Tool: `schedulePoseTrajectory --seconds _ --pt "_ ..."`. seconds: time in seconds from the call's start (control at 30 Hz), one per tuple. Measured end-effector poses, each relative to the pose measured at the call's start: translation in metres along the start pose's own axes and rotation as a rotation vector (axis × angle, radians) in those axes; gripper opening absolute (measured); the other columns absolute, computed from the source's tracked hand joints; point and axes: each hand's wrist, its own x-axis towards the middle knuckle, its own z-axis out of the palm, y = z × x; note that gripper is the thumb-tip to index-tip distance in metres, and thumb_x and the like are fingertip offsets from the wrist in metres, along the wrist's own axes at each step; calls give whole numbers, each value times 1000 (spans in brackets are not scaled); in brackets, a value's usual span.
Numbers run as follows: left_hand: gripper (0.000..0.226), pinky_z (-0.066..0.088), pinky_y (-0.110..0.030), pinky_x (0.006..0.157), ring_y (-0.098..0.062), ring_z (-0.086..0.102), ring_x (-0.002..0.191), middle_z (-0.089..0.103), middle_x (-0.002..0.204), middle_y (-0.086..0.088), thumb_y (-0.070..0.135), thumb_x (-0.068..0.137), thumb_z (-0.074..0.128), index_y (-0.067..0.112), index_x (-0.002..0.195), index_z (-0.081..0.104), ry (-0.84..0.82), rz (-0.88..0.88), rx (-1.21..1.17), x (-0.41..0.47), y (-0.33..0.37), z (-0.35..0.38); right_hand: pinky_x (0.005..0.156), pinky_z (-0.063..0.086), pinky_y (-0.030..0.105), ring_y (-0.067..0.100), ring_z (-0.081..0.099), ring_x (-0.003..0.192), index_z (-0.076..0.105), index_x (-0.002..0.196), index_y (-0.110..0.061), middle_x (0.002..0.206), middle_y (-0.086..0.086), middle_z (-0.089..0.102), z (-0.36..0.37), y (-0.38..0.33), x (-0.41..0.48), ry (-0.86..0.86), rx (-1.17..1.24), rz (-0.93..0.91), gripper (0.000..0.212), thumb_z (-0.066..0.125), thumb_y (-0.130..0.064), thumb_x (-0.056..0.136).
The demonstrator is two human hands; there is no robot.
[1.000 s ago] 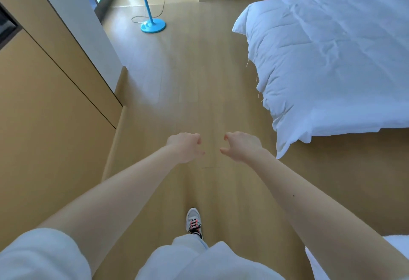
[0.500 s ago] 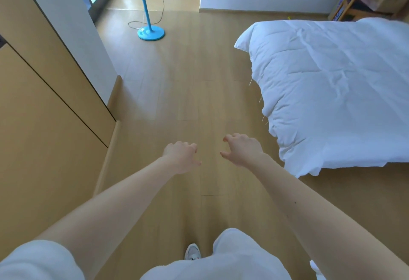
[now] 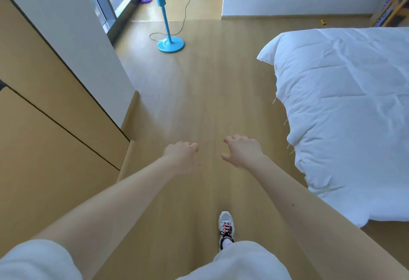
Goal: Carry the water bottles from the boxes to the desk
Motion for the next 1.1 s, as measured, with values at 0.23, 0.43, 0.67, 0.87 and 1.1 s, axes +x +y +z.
schedulePoseTrajectory --seconds 0.23,0.43,0.67,0.87,1.1 --pt "50 34 -35 101 -24 44 129 48 141 -1 47 96 47 22 139 41 44 -18 29 95 26 -69 97 39 38 28 45 127 38 141 -17 139 9 46 -44 65 78 34 2 9 52 44 -45 98" --pt "51 34 -36 101 -24 42 130 49 140 -3 47 96 48 20 137 40 73 -26 8 149 30 -93 99 37 39 28 44 128 38 142 -17 140 8 46 -59 92 125 28 15 5 52 44 -45 98" --pt "54 34 -36 103 -24 42 131 48 141 -3 47 96 47 21 142 39 68 14 18 211 11 -119 99 38 39 27 44 128 38 141 -17 140 8 47 -83 106 180 33 19 35 53 45 -46 97" --pt "55 35 -36 102 -25 40 133 47 142 -4 46 96 48 21 143 37 80 93 -16 291 -10 -154 99 36 39 26 43 129 37 142 -18 140 6 45 -111 124 249 10 11 113 52 44 -43 97" --pt "54 37 -36 100 -24 41 132 48 141 -3 47 95 48 20 141 39 133 141 -38 392 -65 -215 100 36 39 25 41 130 36 143 -17 142 6 44 -174 125 360 40 -14 156 53 44 -45 98"
